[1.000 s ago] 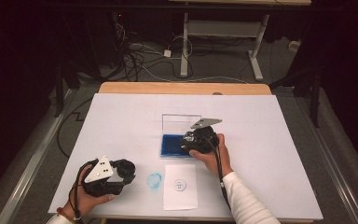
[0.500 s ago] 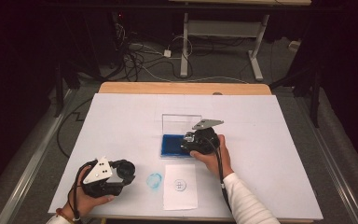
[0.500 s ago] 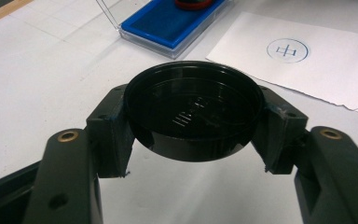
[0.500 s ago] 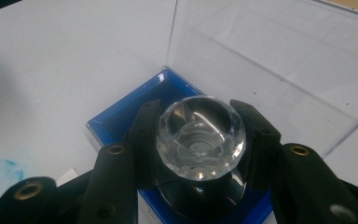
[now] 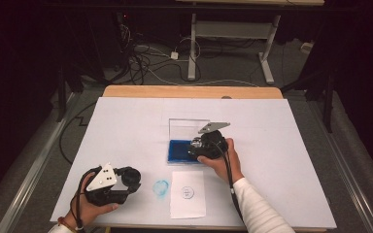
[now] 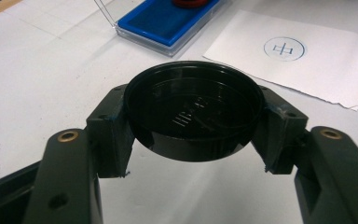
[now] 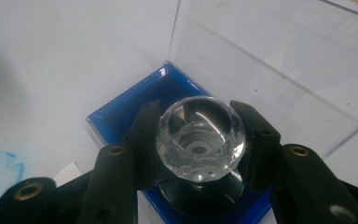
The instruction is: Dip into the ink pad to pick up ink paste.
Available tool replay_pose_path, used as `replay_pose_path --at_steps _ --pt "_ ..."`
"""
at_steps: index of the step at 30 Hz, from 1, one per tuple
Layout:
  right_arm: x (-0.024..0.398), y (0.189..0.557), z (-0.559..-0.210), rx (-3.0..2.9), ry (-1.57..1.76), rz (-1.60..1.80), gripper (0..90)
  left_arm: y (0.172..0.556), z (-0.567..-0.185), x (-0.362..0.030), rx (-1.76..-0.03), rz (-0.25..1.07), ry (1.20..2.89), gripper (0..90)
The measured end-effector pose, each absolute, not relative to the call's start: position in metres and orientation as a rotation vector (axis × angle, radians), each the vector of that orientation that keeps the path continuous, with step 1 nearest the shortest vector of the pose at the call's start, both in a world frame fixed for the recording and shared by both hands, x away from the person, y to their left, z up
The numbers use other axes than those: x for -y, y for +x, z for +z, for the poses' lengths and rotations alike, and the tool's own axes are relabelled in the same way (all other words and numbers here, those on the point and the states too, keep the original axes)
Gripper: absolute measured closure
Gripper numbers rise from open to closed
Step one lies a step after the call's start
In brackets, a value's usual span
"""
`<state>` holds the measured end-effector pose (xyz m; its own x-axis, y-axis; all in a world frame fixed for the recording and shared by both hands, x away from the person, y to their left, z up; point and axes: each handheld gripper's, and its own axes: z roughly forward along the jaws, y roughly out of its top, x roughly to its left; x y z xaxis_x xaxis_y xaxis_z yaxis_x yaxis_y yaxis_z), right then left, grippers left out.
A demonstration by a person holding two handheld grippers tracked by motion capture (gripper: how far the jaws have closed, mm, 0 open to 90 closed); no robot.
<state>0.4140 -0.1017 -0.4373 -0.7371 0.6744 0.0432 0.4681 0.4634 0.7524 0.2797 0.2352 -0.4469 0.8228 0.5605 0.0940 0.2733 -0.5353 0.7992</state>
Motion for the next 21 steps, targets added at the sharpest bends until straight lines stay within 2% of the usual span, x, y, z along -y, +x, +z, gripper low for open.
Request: replay_pose_path --at_steps 4,21 --pt "0.106 0.413 -0.433 -2.435 0.980 1.188 56.9 0.281 -0.447 -0.236 -0.611 0.426 2.156 36.6" --pt "0.128 0.379 -0.378 -2.305 0.830 1.353 56.9 0.282 -0.448 -0.234 -0.605 0.403 2.157 36.6"
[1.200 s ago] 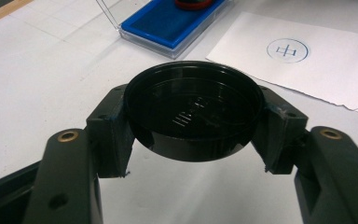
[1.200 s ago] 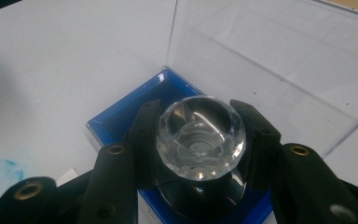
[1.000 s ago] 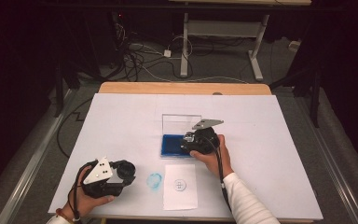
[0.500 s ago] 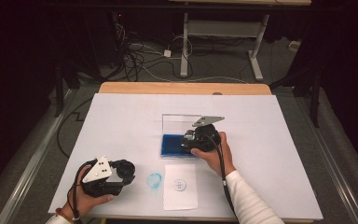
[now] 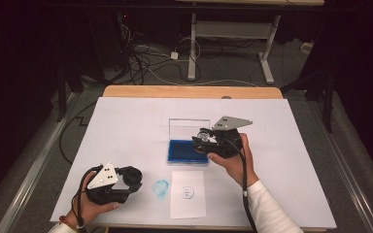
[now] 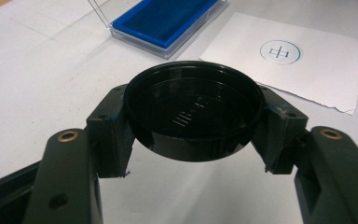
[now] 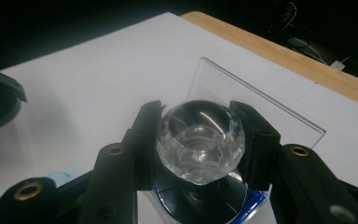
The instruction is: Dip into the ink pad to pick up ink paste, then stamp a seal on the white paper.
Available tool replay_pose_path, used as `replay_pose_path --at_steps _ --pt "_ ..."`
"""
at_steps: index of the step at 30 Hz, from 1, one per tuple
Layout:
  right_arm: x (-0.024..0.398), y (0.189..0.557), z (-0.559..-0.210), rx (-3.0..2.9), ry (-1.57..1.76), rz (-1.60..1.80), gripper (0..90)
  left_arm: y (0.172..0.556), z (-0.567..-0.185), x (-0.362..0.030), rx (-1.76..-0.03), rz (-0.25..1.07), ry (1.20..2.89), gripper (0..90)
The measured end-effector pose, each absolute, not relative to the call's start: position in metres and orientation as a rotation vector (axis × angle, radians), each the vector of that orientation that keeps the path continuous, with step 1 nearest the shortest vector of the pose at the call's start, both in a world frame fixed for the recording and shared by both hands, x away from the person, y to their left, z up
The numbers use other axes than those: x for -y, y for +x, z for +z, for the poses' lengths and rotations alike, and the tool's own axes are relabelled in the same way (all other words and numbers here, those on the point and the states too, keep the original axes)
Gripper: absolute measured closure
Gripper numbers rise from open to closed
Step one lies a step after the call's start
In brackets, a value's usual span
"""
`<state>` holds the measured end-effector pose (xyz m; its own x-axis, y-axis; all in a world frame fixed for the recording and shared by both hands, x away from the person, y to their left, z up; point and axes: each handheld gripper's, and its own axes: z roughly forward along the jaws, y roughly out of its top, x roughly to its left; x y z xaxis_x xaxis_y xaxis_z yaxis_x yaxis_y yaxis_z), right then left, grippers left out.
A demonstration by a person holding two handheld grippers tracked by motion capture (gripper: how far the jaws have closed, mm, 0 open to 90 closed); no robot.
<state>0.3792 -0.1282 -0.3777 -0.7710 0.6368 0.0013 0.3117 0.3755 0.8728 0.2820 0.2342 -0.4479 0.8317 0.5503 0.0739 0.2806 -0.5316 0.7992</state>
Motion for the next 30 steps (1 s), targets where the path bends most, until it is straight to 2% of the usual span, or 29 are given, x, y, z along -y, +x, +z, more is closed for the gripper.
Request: replay_pose_path --at_steps 19,30 --pt "0.128 0.341 -0.361 -2.335 0.709 1.407 56.9 0.277 -0.446 -0.242 -0.609 0.420 2.157 36.6" --pt "0.129 0.332 -0.354 -2.327 0.689 1.448 56.9 0.278 -0.448 -0.237 -0.598 0.412 2.181 36.6"
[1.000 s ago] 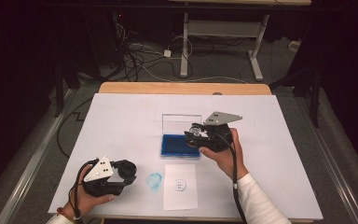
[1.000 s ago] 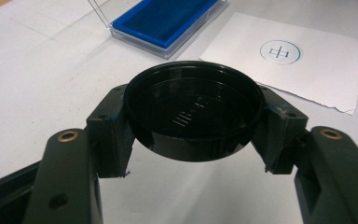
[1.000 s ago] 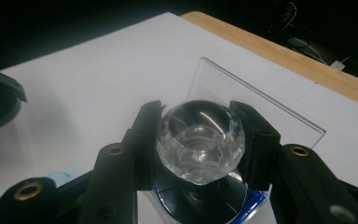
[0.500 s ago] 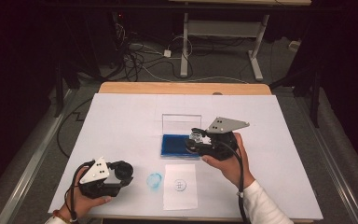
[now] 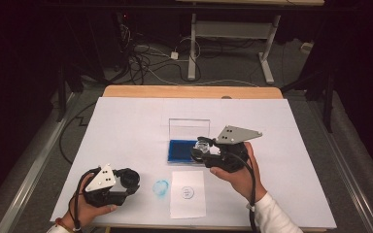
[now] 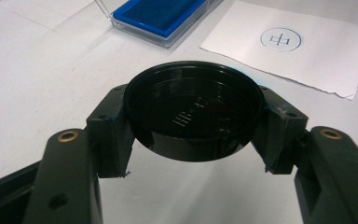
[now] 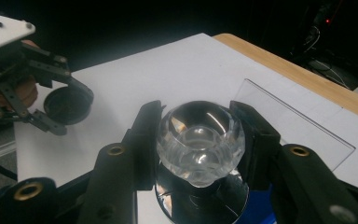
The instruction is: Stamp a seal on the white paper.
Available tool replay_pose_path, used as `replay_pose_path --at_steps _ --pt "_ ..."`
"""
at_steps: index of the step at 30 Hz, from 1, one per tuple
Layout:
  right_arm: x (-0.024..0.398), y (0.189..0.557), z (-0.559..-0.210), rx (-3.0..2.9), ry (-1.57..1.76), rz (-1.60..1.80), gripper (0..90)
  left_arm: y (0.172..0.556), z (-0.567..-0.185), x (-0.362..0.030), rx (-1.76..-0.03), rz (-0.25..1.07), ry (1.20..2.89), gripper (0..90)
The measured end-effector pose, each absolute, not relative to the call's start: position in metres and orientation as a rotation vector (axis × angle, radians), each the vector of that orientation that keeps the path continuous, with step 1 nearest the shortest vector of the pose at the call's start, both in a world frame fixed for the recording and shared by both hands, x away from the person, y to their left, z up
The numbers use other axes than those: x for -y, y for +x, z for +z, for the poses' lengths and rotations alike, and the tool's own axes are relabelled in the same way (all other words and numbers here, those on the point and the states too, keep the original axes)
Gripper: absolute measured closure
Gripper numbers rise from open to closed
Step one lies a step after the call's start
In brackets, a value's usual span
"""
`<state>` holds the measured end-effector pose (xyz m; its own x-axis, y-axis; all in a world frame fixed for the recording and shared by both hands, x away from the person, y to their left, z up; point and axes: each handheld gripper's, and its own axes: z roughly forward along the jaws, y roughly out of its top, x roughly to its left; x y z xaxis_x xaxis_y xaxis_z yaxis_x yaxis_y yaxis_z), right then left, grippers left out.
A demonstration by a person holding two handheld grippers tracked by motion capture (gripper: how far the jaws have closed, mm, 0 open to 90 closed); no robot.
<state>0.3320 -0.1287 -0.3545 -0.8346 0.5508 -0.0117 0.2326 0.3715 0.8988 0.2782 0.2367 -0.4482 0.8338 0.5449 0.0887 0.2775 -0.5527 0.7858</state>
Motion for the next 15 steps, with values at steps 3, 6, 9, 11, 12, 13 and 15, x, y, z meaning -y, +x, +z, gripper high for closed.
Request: replay_pose_path --at_steps 3,6,9,11,12,13,15 --pt "0.129 0.330 -0.352 -2.323 0.687 1.464 56.9 0.279 -0.450 -0.236 -0.601 0.413 2.188 36.6" --pt "0.130 0.328 -0.349 -2.320 0.675 1.470 56.9 0.278 -0.450 -0.238 -0.608 0.413 2.191 36.6" --pt "0.129 0.325 -0.348 -2.320 0.664 1.478 56.9 0.279 -0.450 -0.238 -0.607 0.415 2.189 36.6" --pt "0.129 0.323 -0.348 -2.323 0.661 1.482 56.9 0.279 -0.448 -0.238 -0.600 0.421 2.191 36.6" --pt "0.129 0.323 -0.349 -2.327 0.655 1.480 56.9 0.279 -0.448 -0.237 -0.599 0.424 2.190 36.6" --pt "0.129 0.322 -0.349 -2.334 0.649 1.482 56.9 0.279 -0.448 -0.237 -0.600 0.425 2.191 36.6" --pt "0.128 0.321 -0.349 -2.330 0.652 1.484 56.9 0.279 -0.449 -0.236 -0.603 0.428 2.193 36.6"
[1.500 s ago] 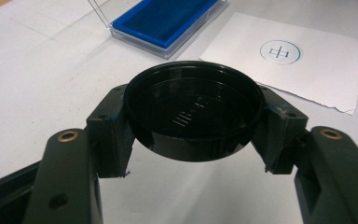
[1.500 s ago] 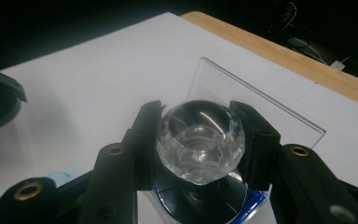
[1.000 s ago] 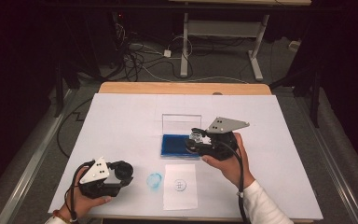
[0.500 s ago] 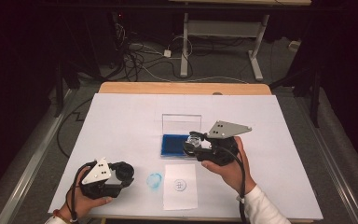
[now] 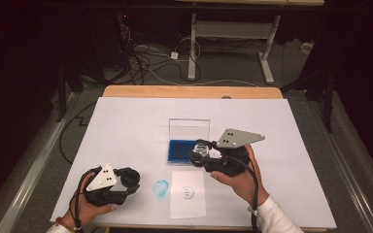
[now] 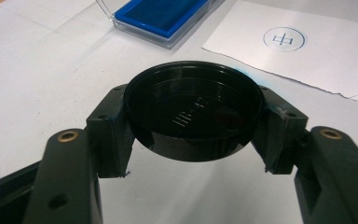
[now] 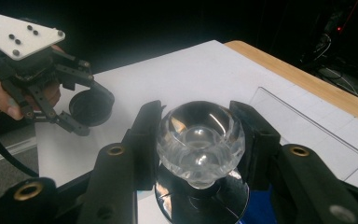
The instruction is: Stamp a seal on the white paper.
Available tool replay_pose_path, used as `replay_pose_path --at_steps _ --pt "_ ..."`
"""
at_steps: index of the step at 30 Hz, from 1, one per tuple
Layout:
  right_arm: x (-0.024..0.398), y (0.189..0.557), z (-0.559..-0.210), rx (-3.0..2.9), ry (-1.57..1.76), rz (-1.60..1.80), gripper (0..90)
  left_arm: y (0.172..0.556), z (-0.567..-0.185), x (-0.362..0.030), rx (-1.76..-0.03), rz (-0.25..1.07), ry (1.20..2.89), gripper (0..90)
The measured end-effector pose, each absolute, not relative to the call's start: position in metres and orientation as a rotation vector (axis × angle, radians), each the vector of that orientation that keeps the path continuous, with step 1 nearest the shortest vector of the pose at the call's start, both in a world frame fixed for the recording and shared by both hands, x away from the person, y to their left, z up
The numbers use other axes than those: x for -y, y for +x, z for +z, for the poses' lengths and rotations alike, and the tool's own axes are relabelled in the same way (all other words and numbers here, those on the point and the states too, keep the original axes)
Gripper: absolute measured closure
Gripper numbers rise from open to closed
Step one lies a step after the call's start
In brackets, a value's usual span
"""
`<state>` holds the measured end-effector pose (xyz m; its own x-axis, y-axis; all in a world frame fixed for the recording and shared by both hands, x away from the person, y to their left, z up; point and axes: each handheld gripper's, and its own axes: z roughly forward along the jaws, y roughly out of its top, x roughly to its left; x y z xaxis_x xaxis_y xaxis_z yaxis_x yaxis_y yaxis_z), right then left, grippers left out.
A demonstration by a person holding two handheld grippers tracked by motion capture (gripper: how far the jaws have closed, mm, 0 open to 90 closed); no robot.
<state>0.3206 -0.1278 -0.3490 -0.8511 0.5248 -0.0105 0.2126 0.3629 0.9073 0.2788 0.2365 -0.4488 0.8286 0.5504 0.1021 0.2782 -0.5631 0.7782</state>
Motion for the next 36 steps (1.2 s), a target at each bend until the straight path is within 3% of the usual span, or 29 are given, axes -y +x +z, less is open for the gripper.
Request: replay_pose_path --at_steps 10,36 --pt "0.119 0.312 -0.353 -2.358 0.618 1.493 56.9 0.279 -0.450 -0.237 -0.609 0.423 2.195 36.6" --pt "0.092 0.310 -0.437 -2.546 0.650 1.340 56.9 0.276 -0.450 -0.236 -0.619 0.442 2.205 36.6"
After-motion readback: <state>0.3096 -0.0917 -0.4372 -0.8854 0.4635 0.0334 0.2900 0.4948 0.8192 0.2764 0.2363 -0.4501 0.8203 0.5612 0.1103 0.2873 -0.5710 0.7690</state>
